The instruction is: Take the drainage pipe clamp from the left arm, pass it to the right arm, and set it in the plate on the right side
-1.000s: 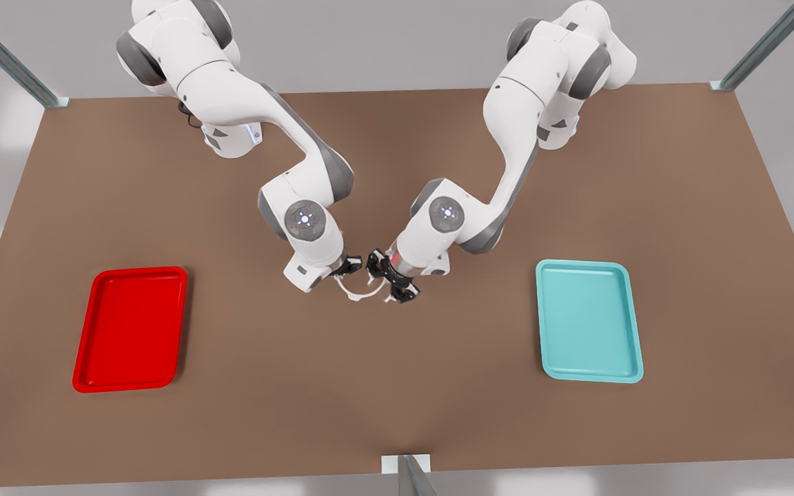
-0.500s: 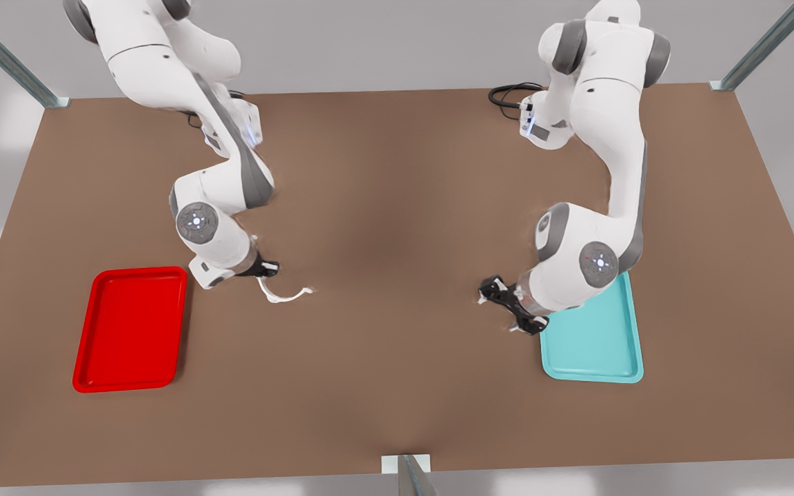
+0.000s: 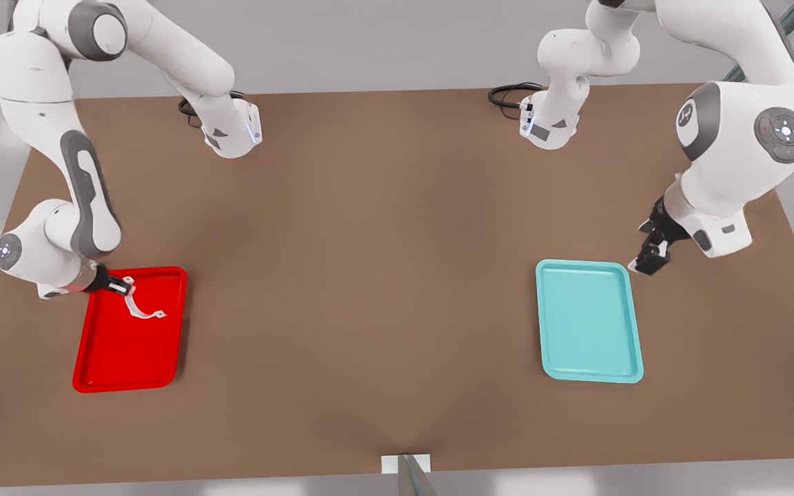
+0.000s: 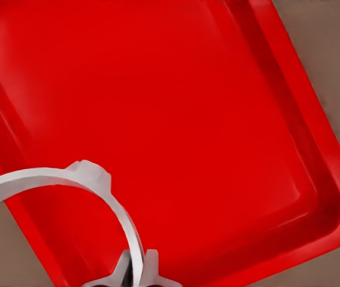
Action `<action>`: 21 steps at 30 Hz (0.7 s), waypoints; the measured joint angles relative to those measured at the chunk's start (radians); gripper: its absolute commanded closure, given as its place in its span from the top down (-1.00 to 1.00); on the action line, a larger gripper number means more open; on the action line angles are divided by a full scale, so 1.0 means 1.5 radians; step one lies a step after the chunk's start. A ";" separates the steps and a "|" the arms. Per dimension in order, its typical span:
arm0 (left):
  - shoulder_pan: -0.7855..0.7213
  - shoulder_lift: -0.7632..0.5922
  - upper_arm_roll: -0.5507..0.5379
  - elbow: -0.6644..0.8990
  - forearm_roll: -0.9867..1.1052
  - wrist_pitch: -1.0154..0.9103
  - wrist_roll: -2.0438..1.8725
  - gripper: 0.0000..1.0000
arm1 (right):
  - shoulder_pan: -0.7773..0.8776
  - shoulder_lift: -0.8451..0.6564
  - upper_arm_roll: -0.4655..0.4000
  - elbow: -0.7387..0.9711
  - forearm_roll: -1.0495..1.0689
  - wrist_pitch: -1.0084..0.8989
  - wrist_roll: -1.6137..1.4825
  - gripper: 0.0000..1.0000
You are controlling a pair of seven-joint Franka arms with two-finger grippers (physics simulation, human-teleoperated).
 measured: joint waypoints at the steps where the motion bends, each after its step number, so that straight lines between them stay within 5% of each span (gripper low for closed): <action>1: -0.001 -0.001 0.000 0.000 0.002 -0.006 0.045 1.00 | -0.012 0.003 0.000 0.002 -0.001 0.002 -0.021 1.00; 5: 0.008 0.002 0.003 0.000 0.005 -0.024 0.200 1.00 | -0.021 -0.007 0.009 0.010 -0.002 -0.002 -0.094 1.00; 8: 0.011 0.004 0.003 0.000 0.006 -0.030 0.296 1.00 | -0.009 -0.039 0.063 0.207 -0.005 -0.094 -0.132 1.00; 11: 0.010 0.006 0.003 0.000 0.008 -0.033 0.377 1.00 | 0.001 -0.050 0.194 0.434 -0.035 -0.237 -0.144 1.00; 13: 0.009 0.008 0.003 0.001 0.008 -0.034 0.424 1.00 | 0.022 -0.072 0.274 0.477 -0.071 -0.327 -0.133 1.00; 14: 0.009 0.012 0.003 0.002 0.009 -0.034 0.446 1.00 | 0.070 -0.079 0.245 0.485 -0.082 -0.365 -0.127 1.00; 17: 0.009 0.023 0.003 0.008 0.009 -0.034 0.504 1.00 | 0.393 -0.123 -0.108 0.493 -0.055 -0.457 -0.115 1.00; 18: 0.009 0.034 0.003 0.018 0.010 -0.034 0.522 1.00 | 0.424 -0.130 -0.149 0.494 -0.042 -0.480 -0.111 1.00; 21: 0.007 0.059 0.003 0.038 0.010 -0.027 0.569 1.00 | 0.399 -0.158 -0.138 0.464 -0.020 -0.529 -0.102 1.00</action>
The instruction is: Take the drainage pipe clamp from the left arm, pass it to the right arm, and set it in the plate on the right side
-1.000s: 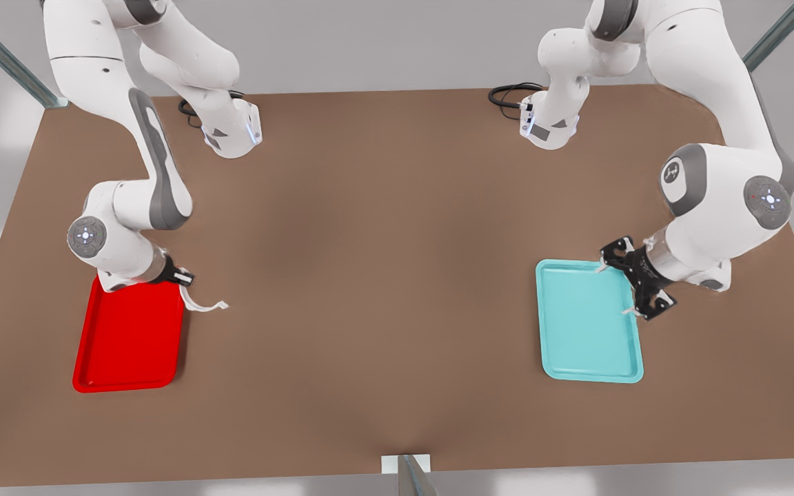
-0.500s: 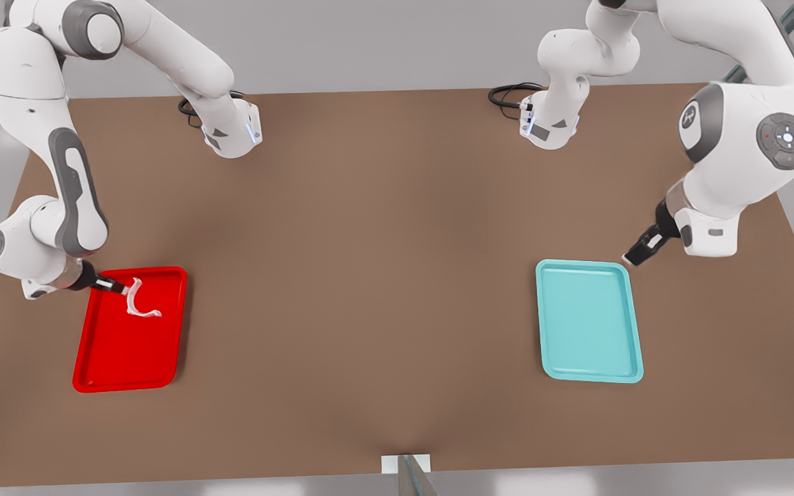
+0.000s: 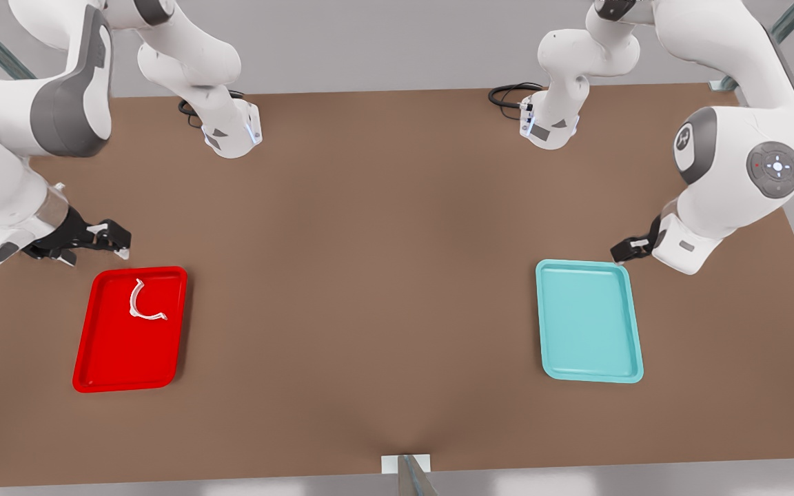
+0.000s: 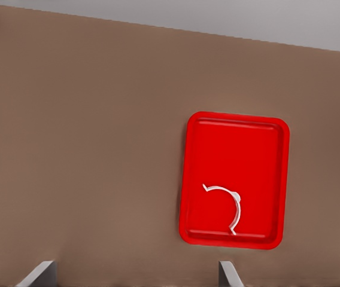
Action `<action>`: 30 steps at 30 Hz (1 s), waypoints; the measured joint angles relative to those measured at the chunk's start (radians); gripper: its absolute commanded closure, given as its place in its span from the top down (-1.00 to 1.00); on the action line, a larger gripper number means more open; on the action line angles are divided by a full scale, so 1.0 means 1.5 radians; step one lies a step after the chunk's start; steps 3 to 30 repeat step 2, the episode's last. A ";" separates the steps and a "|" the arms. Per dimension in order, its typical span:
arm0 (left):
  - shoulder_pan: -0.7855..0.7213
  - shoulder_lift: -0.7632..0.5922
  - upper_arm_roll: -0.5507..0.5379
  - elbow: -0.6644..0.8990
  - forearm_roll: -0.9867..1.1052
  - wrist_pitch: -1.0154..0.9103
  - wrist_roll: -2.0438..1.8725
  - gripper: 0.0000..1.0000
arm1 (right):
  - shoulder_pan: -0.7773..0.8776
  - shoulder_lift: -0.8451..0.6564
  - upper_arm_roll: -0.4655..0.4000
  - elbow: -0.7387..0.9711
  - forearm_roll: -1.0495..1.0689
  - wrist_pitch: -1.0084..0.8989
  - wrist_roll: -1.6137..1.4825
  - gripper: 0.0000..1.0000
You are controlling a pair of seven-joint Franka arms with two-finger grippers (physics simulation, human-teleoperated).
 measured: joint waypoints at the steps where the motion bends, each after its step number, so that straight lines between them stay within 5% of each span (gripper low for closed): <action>1: -0.001 0.005 0.000 0.004 0.000 0.003 0.014 1.00 | -0.003 -0.005 0.003 -0.006 0.004 -0.012 0.003 1.00; 30: -0.002 0.008 0.000 0.006 0.000 0.005 0.027 1.00 | -0.003 -0.008 0.004 -0.009 0.007 -0.021 0.006 1.00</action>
